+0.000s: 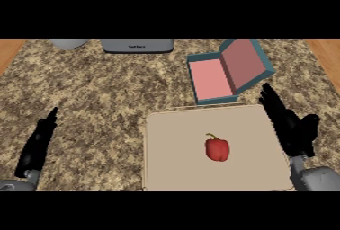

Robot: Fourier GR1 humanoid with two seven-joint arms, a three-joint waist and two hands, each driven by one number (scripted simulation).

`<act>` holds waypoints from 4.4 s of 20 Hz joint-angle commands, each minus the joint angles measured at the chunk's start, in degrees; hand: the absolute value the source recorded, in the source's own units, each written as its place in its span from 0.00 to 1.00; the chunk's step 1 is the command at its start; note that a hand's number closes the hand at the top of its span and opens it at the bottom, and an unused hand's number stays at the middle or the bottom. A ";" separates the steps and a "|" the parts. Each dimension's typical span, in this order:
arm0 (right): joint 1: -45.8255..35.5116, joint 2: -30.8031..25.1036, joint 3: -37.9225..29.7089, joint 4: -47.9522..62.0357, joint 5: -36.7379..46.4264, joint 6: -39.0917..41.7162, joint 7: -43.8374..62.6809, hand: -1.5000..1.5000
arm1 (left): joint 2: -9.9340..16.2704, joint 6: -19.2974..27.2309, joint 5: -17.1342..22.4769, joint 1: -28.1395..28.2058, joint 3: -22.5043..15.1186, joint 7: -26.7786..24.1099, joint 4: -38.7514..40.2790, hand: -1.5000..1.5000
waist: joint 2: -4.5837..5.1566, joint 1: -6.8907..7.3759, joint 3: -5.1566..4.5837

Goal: Pick the bell pepper from the tray and place it in the cardboard box

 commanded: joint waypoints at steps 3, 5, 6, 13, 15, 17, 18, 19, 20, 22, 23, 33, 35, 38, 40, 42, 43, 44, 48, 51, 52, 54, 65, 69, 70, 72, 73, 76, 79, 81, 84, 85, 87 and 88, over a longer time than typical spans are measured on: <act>-3.51 -4.04 3.71 -9.44 9.86 -4.07 5.96 0.00 | -1.42 -3.86 6.62 -2.90 4.53 -1.23 -7.05 0.50 | 1.17 0.33 -0.22; -6.46 -6.56 6.91 -15.28 15.07 -4.85 9.87 0.00 | -3.98 -5.27 10.38 -3.34 5.64 -3.86 -9.73 0.50 | 0.36 0.43 -0.57; -8.71 -7.55 8.04 -15.52 17.87 -4.64 10.10 0.00 | -4.91 -6.11 12.53 -4.05 6.11 -3.66 -12.84 0.50 | 0.00 1.58 -0.62; -3.89 -9.13 13.95 -28.96 41.90 -17.40 0.89 0.00 | -3.82 -10.78 18.76 -0.63 9.57 -2.52 -14.85 0.50 | 0.48 -0.29 -0.26; -2.96 -11.65 17.01 -34.94 48.11 -14.76 6.82 0.00 | -4.44 -9.90 17.99 -2.19 9.46 -2.30 -14.10 0.50 | 0.63 -1.46 -0.33; -1.58 -12.44 20.68 -36.98 54.53 -11.12 13.71 0.00 | -4.31 -10.88 18.42 2.98 9.75 -4.31 -16.90 0.50 | 0.50 -0.38 -0.35; -0.49 -14.47 22.35 -36.44 55.38 -7.21 15.33 0.00 | -3.86 -11.48 18.85 0.40 10.48 -3.76 -14.73 0.50 | 0.66 -1.24 -0.41; -1.07 -16.12 22.04 -35.35 57.10 -3.83 19.70 0.00 | -3.98 -10.25 18.12 1.65 9.55 -2.65 -16.37 0.50 | 0.29 -1.09 -0.54; -2.30 -17.89 21.44 -35.27 57.60 0.05 22.85 0.00 | -4.38 -10.22 18.77 0.95 10.32 -3.01 -15.57 0.50 | 0.43 -1.21 -0.66; -3.02 -19.52 22.98 -33.61 61.56 5.45 28.14 0.00 | -3.76 -10.88 18.38 2.06 9.70 -2.91 -16.92 0.50 | 0.41 -0.39 -0.74; -3.60 -19.54 24.05 -34.26 62.89 8.53 31.54 0.00 | -3.74 -10.20 18.16 2.17 9.86 -2.64 -17.31 0.50 | 0.34 -0.20 -0.76; -13.71 -4.01 34.66 -34.06 63.56 40.41 62.64 0.00 | -5.31 -11.06 17.64 -0.36 8.51 -2.78 -16.49 0.50 | 1.35 1.22 -0.56; -14.16 0.88 34.93 -31.03 63.16 43.08 66.15 0.00 | -3.53 -12.84 19.04 1.00 10.20 -2.37 -17.77 0.50 | 1.31 1.54 -0.40; -15.36 7.99 33.18 -25.31 61.83 43.63 68.44 0.00 | -4.89 -11.21 19.02 -1.00 10.04 -1.18 -17.99 0.50 | 1.53 0.96 -0.30; -14.79 11.00 33.99 -23.99 63.05 44.65 70.83 0.00 | -4.30 -12.46 19.16 0.23 10.44 -1.78 -17.53 0.50 | 1.37 0.74 -0.29; -14.39 11.83 34.00 -23.44 64.29 46.04 71.56 0.00 | -4.29 -11.94 19.35 1.04 11.19 -1.46 -17.86 0.50 | 1.26 0.56 -0.25; -15.94 13.02 32.24 -21.09 63.55 47.09 70.60 0.00 | -5.49 -13.16 17.37 1.46 9.66 -5.21 -15.39 0.50 | 1.52 0.44 -0.31; -15.37 15.34 32.60 -19.29 64.30 46.58 71.38 0.00 | -4.21 -13.03 19.77 1.12 11.16 -1.67 -18.80 0.50 | 1.34 0.94 -0.22; -13.92 14.56 29.09 -20.98 64.37 51.10 70.31 0.00 | -3.23 -13.82 19.41 0.85 12.26 -1.73 -17.32 0.50 | 1.32 0.00 -0.20; -14.36 19.76 30.29 -20.20 66.66 53.83 72.34 0.00 | -5.63 -12.55 18.20 2.86 10.75 -3.07 -18.79 0.50 | 1.18 0.15 -0.19; -14.85 19.87 28.63 -18.30 67.71 52.55 70.80 0.00 | -5.90 -11.19 16.41 2.93 10.00 -3.05 -19.17 0.50 | 1.31 0.26 -0.15; -14.72 19.42 25.98 -18.84 67.66 54.59 68.53 0.00 | -1.82 -17.16 21.18 3.32 14.22 -1.82 -18.10 0.50 | 1.36 0.38 -0.16; -15.76 22.34 26.77 -14.81 74.83 54.41 62.98 0.00 | -5.39 -14.62 18.56 -0.79 14.30 0.30 -17.39 0.50 | 1.57 0.36 -0.09; -12.42 22.37 29.90 -16.21 76.24 55.10 66.35 0.00 | -4.53 -16.11 18.87 3.08 15.25 0.21 -19.69 0.50 | 1.37 0.69 -0.10; -15.65 22.37 26.17 -12.36 75.01 54.54 63.03 0.00 | -5.00 -17.05 18.64 3.86 15.42 -1.25 -18.81 0.50 | 1.54 0.90 -0.10; -12.66 22.38 29.88 -13.80 74.95 53.86 67.09 0.00 | -5.74 -15.87 16.75 4.99 13.96 -1.36 -21.01 0.50 | 1.39 0.92 -0.09; -15.70 22.38 28.42 -11.71 73.82 53.51 66.35 0.00 | -7.50 -16.08 16.61 1.77 13.38 -2.19 -16.70 0.50 | 1.59 0.60 -0.11; -12.45 22.39 29.04 -12.32 75.71 53.15 65.85 0.00 | -5.90 -16.08 16.76 1.31 15.07 0.47 -17.66 0.50 | 1.52 0.39 -0.08; -12.39 22.38 27.55 -7.15 79.07 50.71 61.96 0.00 | -8.15 -13.77 14.05 1.39 12.76 0.24 -19.79 0.50 | 1.59 0.54 -0.05; -11.88 22.39 28.06 -10.28 78.14 52.14 65.01 0.00 | -7.48 -15.86 16.70 4.52 15.73 -0.72 -21.50 0.50 | 1.44 0.83 -0.07; -12.72 22.39 27.00 -9.59 77.92 53.28 65.02 0.00 | -8.15 -17.26 15.60 5.54 14.86 -2.10 -20.96 0.50 | 1.47 0.91 -0.08; -10.77 22.39 27.52 -8.58 80.10 51.93 62.77 0.00 | -8.61 -16.09 13.97 3.22 14.73 -2.01 -18.39 0.50 | 1.55 0.47 -0.07; -14.64 22.39 25.61 -5.61 76.88 51.86 64.75 0.00 | -8.62 -17.28 14.81 2.60 14.86 -1.37 -18.48 0.50 | 1.60 0.84 -0.08; -14.89 22.39 24.63 -6.85 78.14 54.26 63.10 0.00 | -9.02 -17.06 14.60 3.53 14.77 -0.97 -19.76 0.50 | 1.53 0.69 -0.07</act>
